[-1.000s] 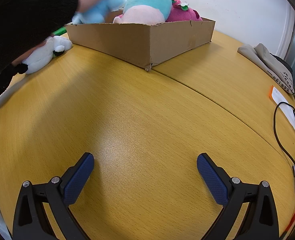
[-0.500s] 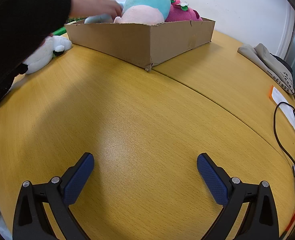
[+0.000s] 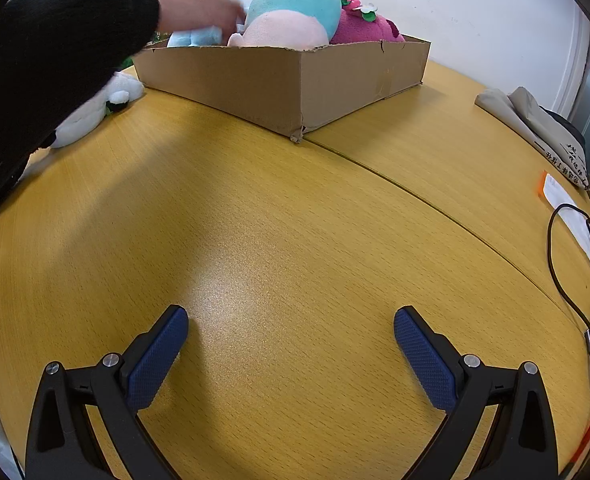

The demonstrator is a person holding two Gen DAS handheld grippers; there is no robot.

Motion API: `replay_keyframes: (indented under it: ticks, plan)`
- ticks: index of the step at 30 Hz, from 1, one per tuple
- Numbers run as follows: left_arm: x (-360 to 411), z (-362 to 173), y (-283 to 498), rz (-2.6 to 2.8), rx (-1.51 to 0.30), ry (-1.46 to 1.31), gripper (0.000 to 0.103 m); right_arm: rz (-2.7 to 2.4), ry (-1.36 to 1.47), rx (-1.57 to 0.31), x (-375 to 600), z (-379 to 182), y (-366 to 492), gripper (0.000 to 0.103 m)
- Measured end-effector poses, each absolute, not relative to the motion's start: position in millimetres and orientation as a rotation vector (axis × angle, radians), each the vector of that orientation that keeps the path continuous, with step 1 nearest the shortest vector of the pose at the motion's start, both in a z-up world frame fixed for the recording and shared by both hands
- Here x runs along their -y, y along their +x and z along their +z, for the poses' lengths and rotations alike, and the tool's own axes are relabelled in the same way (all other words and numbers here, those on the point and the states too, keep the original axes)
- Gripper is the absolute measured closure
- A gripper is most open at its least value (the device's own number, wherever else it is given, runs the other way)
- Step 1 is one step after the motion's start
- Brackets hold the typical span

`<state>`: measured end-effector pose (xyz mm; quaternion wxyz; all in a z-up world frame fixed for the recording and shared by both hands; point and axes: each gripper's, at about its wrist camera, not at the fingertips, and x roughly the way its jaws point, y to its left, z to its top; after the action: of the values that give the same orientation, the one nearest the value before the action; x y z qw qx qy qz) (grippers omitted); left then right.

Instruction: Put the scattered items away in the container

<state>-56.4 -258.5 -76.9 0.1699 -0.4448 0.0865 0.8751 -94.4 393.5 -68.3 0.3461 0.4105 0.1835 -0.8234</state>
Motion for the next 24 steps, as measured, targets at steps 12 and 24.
replay_keyframes:
  ticks: [12, 24]
  plan:
    - [264.8, -79.5, -60.0, 2.484, -0.247, -1.263, 0.0, -2.137, 1.065, -0.476, -393.5, -68.3, -94.6, 0.0]
    - [264.7, -80.1, -59.4, 2.483, -0.248, -1.262, 0.0, -2.136, 1.065, -0.476, -393.5, -68.3, -94.7, 0.0]
